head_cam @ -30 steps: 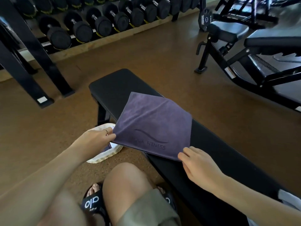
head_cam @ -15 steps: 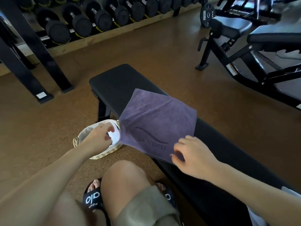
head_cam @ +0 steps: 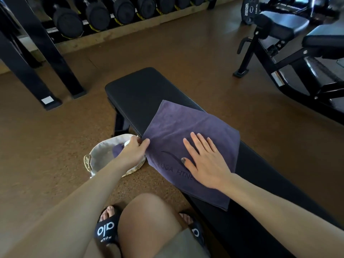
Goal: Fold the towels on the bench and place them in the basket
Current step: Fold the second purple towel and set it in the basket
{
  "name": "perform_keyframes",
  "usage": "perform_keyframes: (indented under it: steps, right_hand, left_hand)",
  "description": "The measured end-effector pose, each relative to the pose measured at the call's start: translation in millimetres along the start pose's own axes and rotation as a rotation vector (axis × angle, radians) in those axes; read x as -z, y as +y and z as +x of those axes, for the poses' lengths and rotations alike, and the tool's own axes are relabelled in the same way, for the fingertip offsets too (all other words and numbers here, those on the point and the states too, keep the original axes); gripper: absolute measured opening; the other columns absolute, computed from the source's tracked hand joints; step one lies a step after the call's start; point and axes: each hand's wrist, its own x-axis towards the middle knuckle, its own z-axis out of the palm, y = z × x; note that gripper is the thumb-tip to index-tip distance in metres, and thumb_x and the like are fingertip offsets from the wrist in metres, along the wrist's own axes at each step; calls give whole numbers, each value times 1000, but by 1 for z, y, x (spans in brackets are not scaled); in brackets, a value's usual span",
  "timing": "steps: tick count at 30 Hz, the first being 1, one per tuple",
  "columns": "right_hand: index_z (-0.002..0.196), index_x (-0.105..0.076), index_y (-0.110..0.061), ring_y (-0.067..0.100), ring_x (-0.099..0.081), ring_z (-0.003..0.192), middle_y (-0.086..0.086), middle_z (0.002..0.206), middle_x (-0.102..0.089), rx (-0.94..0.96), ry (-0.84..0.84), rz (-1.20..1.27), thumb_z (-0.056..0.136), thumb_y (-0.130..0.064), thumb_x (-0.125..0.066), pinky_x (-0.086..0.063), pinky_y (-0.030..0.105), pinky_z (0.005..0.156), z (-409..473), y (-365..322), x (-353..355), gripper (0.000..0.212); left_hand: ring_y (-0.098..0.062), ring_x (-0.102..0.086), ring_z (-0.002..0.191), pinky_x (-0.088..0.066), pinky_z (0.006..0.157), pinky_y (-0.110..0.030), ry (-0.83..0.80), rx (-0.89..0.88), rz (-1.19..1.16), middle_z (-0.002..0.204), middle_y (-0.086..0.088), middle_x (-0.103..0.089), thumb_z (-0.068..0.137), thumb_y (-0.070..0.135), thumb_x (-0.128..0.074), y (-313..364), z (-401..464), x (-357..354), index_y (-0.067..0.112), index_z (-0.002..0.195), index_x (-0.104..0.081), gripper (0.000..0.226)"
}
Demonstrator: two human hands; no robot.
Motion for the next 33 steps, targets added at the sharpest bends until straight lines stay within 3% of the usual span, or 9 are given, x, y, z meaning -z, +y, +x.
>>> perform_keyframes:
  steps: [2, 5, 9, 13, 18, 22, 26, 30, 33]
  right_hand:
    - [164, -12, -24, 25, -7, 158, 8, 171, -9, -12, 31, 36, 102, -60, -7, -7, 45, 128, 8, -1, 8, 72]
    - [164, -12, -24, 22, -6, 158, 4, 171, -10, -15, 94, 77, 104, -59, -9, -6, 41, 128, 42, -3, 28, 70]
    - [164, -7, -23, 26, -4, 158, 7, 172, -5, -19, -2, -21, 106, -55, -13, -6, 45, 128, 74, 0, 21, 66]
    - [164, -12, -23, 28, -11, 157, 8, 171, -11, 4, 102, 11, 102, -58, -3, -10, 45, 127, 100, -5, 25, 72]
    - [164, -5, -23, 28, -1, 158, 9, 171, -1, 29, 9, -10, 107, -54, -12, -4, 44, 128, 133, -10, 17, 66]
    - [163, -13, -20, 28, -12, 157, 9, 170, -13, 74, 166, 31, 104, -54, -7, -11, 45, 128, 160, -22, 25, 69]
    - [163, -17, -21, 28, -12, 157, 10, 170, -13, 73, 75, 19, 108, -48, -21, -11, 47, 127, 180, -24, 13, 61]
    - [156, -36, -18, 31, -38, 144, 13, 157, -41, 5, 251, 131, 105, -28, -44, -30, 46, 120, 203, -20, 30, 53]
    - [154, -39, -22, 31, -47, 137, 9, 149, -51, -24, 124, 118, 101, -20, -52, -36, 44, 115, 226, -10, 51, 55]
  left_hand:
    - [-24, -58, 85, -46, 76, -37, 4, -24, 33, 98, -7, -63, 105, 38, -48, -1, 2, 0, 7, 107, -51, 31]
    - [-24, -58, 86, -43, 76, -37, 25, -33, 85, 91, -4, -61, 105, 37, -48, 0, 8, 5, 14, 89, -51, 28]
    - [-23, -58, 86, -45, 79, -40, 38, -5, 38, 87, -3, -63, 103, 34, -48, -3, 14, 11, 11, 90, -54, 27]
    - [-19, -57, 78, -40, 63, -30, 45, -17, 38, 84, -5, -63, 103, 30, -50, -3, 18, 11, 10, 90, -52, 24]
    - [-11, -52, 74, -35, 61, -24, 57, -8, 43, 85, -2, -60, 104, 30, -49, 0, 21, 11, 7, 95, -56, 26]
    - [-17, -52, 81, -34, 62, -25, 57, -19, 23, 83, -1, -59, 105, 28, -49, -1, 28, 13, 9, 86, -56, 28]
    - [-17, -55, 86, -35, 75, -32, 35, 27, 8, 92, -3, -64, 105, 31, -49, 2, 27, 14, 6, 94, -65, 32]
    - [-15, -57, 82, -42, 73, -31, -19, 46, -63, 92, -6, -68, 103, 29, -55, 0, 25, 18, 1, 96, -66, 31]
    - [-17, -63, 91, -48, 79, -29, -98, 56, -178, 98, -6, -72, 102, 26, -56, 1, 19, 22, 5, 99, -69, 25]
